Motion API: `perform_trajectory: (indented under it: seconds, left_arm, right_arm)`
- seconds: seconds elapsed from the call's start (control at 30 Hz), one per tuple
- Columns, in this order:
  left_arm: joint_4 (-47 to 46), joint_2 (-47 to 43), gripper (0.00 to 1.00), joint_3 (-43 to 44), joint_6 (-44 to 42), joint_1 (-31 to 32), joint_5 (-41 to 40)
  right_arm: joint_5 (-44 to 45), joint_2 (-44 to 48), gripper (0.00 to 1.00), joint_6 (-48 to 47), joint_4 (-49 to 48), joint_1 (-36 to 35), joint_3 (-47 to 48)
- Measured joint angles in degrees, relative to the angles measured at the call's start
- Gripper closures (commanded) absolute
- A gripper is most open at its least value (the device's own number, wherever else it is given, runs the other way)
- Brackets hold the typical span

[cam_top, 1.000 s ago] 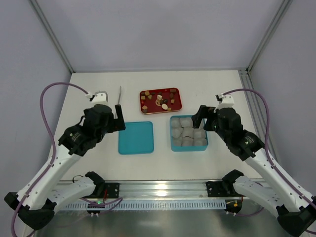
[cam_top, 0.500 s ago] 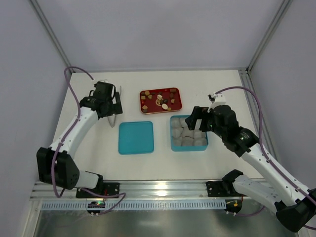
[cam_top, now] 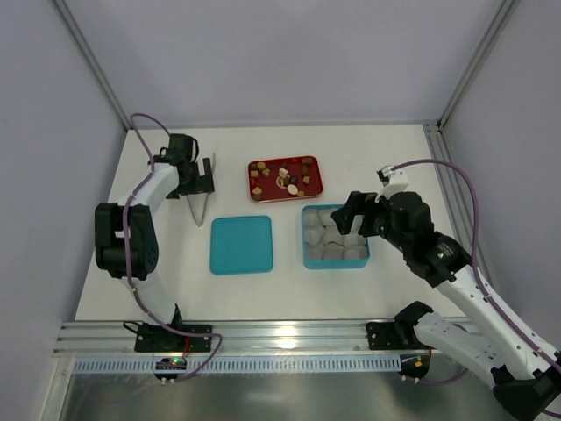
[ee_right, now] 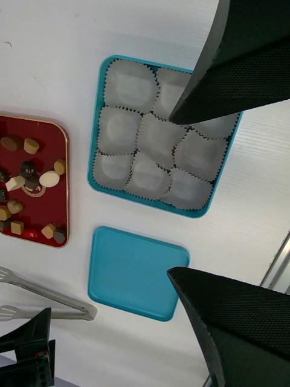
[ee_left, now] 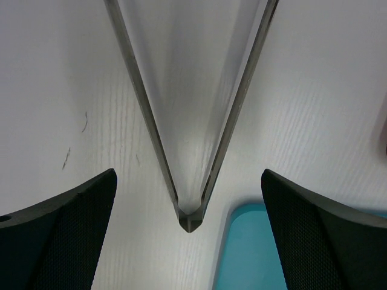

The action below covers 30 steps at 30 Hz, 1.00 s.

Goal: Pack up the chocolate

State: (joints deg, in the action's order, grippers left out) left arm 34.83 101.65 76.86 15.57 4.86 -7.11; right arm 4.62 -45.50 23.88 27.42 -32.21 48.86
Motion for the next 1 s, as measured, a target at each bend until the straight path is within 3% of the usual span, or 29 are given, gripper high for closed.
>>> perform_trajectory:
  seconds: [0.5,1.0]
  left_arm:
    - [-2.1,10.9,0.08,4.7,-1.5,0.0,-0.3]
    - [-3.4,13.3,0.27,4.1,-1.2,-0.1,-0.3]
  right_arm:
    - [0.2,2.0,0.00,0.1,0.9,0.0,-0.9]
    - [0.2,2.8,0.00,0.5,0.9,0.0,-3.1]
